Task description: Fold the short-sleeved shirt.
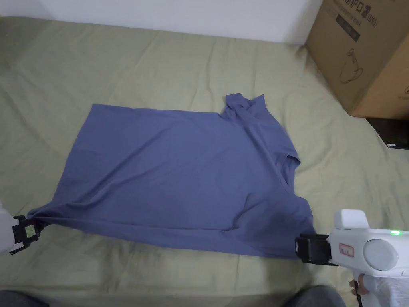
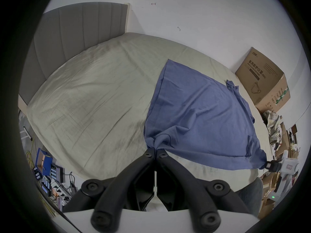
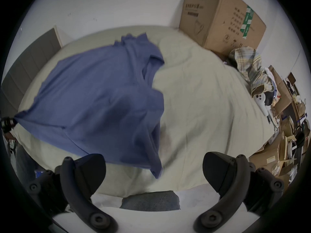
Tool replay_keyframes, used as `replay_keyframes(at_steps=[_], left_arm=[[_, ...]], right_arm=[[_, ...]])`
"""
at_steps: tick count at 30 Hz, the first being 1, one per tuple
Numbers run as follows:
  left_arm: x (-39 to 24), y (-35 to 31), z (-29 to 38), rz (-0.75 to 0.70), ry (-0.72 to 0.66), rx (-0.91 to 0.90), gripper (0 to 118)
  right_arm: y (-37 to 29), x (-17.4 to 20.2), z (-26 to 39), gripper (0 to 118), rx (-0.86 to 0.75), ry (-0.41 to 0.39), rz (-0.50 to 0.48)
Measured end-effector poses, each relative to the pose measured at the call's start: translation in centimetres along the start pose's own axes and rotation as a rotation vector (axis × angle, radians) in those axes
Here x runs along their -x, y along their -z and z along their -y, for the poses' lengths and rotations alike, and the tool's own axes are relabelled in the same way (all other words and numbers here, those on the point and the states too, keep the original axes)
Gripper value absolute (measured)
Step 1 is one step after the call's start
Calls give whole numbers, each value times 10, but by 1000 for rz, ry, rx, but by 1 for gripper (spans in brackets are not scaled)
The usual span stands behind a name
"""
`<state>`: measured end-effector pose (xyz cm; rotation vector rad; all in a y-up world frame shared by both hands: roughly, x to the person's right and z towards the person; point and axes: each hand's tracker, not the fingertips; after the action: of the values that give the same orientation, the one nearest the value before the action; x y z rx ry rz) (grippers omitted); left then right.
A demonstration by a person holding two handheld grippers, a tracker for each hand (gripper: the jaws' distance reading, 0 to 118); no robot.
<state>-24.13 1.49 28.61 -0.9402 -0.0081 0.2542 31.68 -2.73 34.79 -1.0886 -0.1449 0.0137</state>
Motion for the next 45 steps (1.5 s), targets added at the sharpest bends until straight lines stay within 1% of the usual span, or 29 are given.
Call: replay_keyframes(at_steps=[1,2,3,4,5,6,9,10,13,15,17,19,24,28,31,33,34,36,37,38,39,40,41,42,45], left_arm=[[0,0,0,-1,-4,3,0],[-1,0,1,-2,-6,7,0],[-1,0,1,-4,-10,11,0],[-1,1,2,-6,-15,12,0],[-1,1,2,-5,-18,15,0],[-1,3,1,-6,-21,18,0],[1,4,-2,-7,-31,35,0],[4,3,-4,-1,-57,41,0],[12,-1,-16,61,-130,49,0],[10,-3,-30,73,-140,47,0],[8,-2,-47,89,-149,32,0],[16,15,-73,93,-150,12,0],[-11,51,-125,90,-161,-15,0],[-16,104,-169,56,-133,-1,0],[-43,126,-176,16,-97,28,0],[-48,148,-184,-6,-74,43,0],[-51,159,-186,-17,-56,54,4],[-53,178,-191,-37,-32,74,25],[-54,186,-193,-64,-20,81,39],[-59,183,-190,-86,-6,83,65],[-60,184,-189,-113,0,75,81],[-61,185,-189,-130,13,60,94],[-61,182,-188,-140,31,19,105],[-61,179,-184,-144,47,-34,108],[-64,153,-177,-135,103,-152,108]], right_arm=[[6,0,3,111,16,7,-14],[10,0,4,100,33,7,-27],[13,0,5,82,38,10,-48],[16,-1,7,54,38,18,-61],[18,-1,7,13,39,28,-77],[20,-2,7,7,40,52,-113],[10,-3,0,6,47,44,-109],[4,-7,-4,6,43,43,-122],[-17,-17,-22,6,7,111,-176],[-29,-21,-40,6,-26,112,-178],[-42,-18,-61,6,-60,117,-166],[-44,-18,-86,6,-110,150,-156],[-17,-8,-148,6,-110,159,-89],[18,-3,-184,6,-84,204,-27],[45,0,-203,6,-50,240,4],[63,-1,-212,6,-24,241,10],[70,0,-215,6,-15,239,13],[82,0,-218,7,-9,241,23],[87,0,-220,12,-1,234,34],[89,0,-220,22,-2,233,45],[90,-1,-221,51,-7,233,72],[89,-4,-220,77,-9,228,93],[87,-7,-219,95,-13,229,90],[82,-9,-218,102,-25,220,97],[54,-15,-214,102,-134,207,108]])
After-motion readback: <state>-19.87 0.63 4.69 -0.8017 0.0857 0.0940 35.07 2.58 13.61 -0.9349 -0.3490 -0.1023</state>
